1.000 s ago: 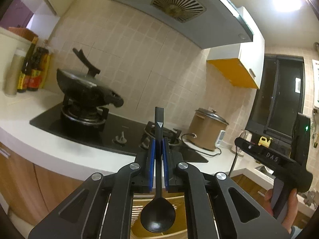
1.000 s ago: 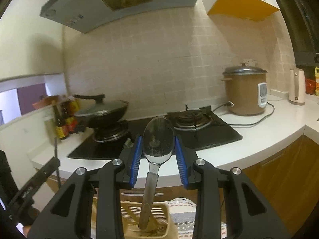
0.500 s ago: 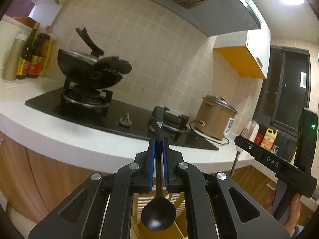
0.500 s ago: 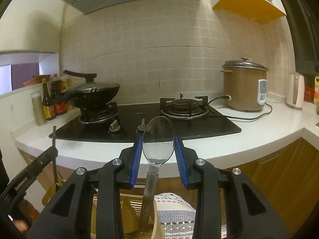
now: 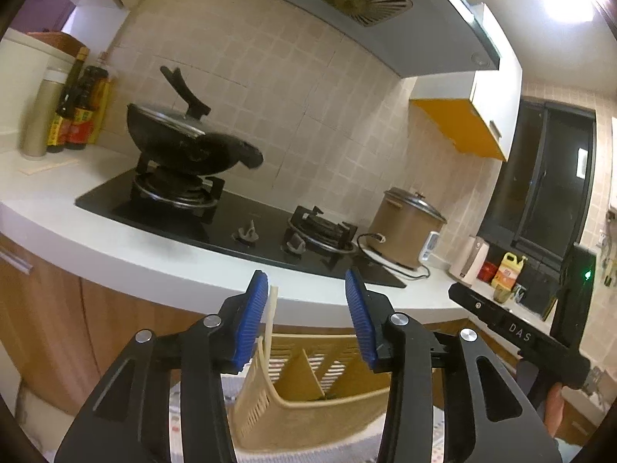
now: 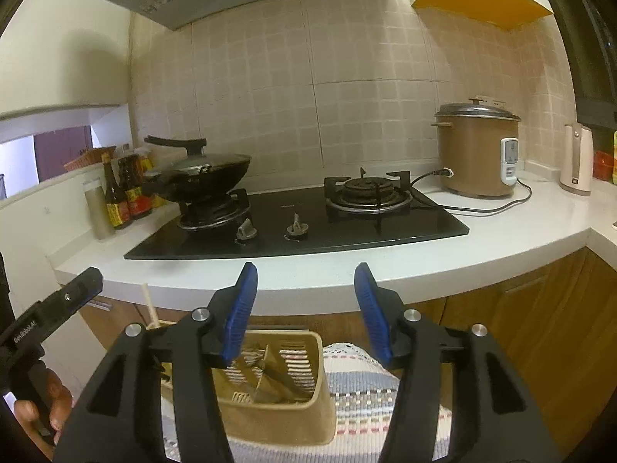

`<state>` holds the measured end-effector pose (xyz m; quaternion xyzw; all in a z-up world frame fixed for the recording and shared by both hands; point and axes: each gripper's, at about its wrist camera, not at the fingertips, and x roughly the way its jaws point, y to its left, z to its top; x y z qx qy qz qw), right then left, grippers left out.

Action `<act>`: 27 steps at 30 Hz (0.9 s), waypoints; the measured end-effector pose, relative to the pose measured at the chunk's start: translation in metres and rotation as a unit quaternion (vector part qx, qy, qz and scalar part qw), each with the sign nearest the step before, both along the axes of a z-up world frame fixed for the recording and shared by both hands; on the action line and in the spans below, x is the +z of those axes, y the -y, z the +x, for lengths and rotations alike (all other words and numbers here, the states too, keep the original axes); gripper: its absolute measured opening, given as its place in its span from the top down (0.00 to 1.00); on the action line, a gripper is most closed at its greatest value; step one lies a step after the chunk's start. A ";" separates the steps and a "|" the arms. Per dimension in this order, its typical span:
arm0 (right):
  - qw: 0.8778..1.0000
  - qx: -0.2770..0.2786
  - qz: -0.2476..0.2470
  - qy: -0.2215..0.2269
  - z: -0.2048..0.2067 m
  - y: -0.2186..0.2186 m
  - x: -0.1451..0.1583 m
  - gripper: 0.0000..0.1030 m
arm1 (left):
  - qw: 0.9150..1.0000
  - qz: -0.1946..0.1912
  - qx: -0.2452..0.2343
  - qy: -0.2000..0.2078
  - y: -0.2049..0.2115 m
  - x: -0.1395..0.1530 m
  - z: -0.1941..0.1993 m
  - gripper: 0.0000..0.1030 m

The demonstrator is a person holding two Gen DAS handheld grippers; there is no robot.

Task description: Organize utensils

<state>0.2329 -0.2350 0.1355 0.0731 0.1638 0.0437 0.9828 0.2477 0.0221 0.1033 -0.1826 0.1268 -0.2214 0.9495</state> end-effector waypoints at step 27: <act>0.974 0.073 0.010 -0.212 -0.113 -0.007 -0.013 0.48 | 0.970 0.035 -0.063 -0.234 -0.024 -0.024 -0.091 0.57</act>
